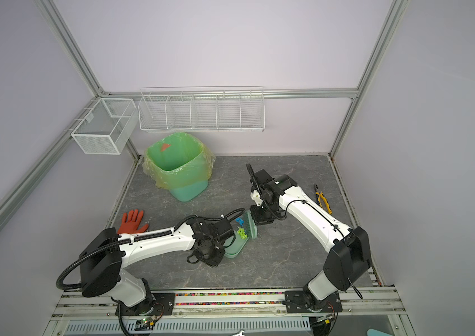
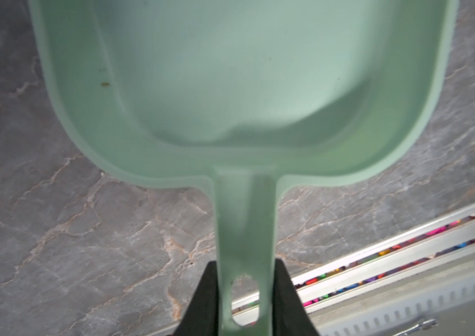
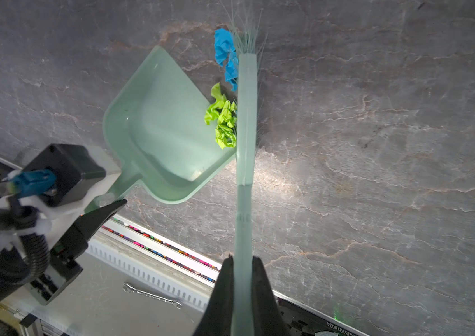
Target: Sweep away the paper scraps from the table
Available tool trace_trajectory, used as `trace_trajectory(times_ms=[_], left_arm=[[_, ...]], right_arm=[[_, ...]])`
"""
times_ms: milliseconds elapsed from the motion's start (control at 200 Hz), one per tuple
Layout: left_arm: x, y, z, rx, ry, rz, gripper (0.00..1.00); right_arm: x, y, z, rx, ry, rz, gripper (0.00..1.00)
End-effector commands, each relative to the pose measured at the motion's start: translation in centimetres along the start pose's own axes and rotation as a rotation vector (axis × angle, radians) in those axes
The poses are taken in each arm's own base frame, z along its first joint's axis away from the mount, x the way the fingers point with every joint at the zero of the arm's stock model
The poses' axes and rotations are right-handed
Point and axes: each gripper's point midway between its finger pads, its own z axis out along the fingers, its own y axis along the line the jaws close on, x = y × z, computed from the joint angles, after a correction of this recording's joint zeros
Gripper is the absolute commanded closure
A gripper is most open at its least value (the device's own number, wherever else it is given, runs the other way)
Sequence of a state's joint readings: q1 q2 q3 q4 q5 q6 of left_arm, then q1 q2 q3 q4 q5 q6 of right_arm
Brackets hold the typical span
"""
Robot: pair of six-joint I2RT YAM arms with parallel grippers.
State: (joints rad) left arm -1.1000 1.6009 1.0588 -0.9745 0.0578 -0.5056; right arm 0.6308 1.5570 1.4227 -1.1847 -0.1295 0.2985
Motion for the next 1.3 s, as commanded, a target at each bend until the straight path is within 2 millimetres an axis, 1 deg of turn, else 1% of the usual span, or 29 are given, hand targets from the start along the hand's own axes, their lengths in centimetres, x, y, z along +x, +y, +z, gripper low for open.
trace_trajectory(times_ms=[0,200,250,330,480,530,610,665,775,865,940,1015,1105,1170,1295], left_arm=[[-0.8,-0.8,-0.1,0.021,-0.004,0.023,1.0],[-0.8,-0.5,0.4,0.032,0.01,0.014,1.0],[-0.9,-0.3,0.5,0.037,0.011,0.005,1.0],[-1.1,-0.1,0.5,0.047,0.009,-0.007,1.0],[-1.3,0.0,0.4,0.052,0.002,-0.013,1.0],[-1.4,0.0,0.5,0.053,0.0,-0.018,1.0],[-1.5,0.0,0.6,0.061,-0.001,-0.027,1.0],[-1.6,-0.1,0.6,0.066,-0.003,-0.029,1.0],[-1.6,-0.1,0.7,0.075,0.001,-0.037,1.0],[-1.6,-0.1,0.7,0.094,0.006,-0.055,1.0],[-1.6,0.1,1.0,0.102,0.007,-0.077,1.0],[-1.6,0.2,1.2,0.102,0.012,-0.083,1.0],[-1.8,0.2,1.4,0.098,0.018,-0.078,1.0],[-1.8,0.2,1.5,0.093,0.024,-0.071,1.0],[-2.1,0.2,1.5,0.086,0.032,-0.066,1.0]], right_arm=[[0.1,2.4,-0.5,-0.078,-0.003,-0.04,0.93],[1.3,4.4,-2.1,-0.192,-0.039,-0.049,0.93],[1.4,4.5,-2.7,-0.205,-0.056,-0.05,0.93],[1.2,4.1,-3.4,-0.192,-0.089,-0.045,0.93],[-0.5,1.8,-4.5,-0.126,-0.164,0.008,0.93],[-1.5,1.2,-5.0,-0.105,-0.197,0.029,0.93],[-3.2,0.7,-5.3,-0.083,-0.236,0.037,0.93],[-4.3,0.4,-5.1,-0.052,-0.244,0.036,0.93],[-6.3,-0.3,-4.2,0.005,-0.236,0.02,0.93],[-7.6,-1.0,-3.8,0.069,-0.232,-0.016,0.93],[-8.6,-2.2,-3.6,0.142,-0.244,-0.023,0.93],[-9.3,-2.7,-2.8,0.175,-0.235,-0.036,0.93],[-9.6,-2.4,-1.5,0.155,-0.202,-0.042,0.93],[-9.3,-1.3,-0.8,0.105,-0.161,-0.063,0.93],[-8.5,-0.1,0.4,0.076,-0.114,-0.092,0.93]])
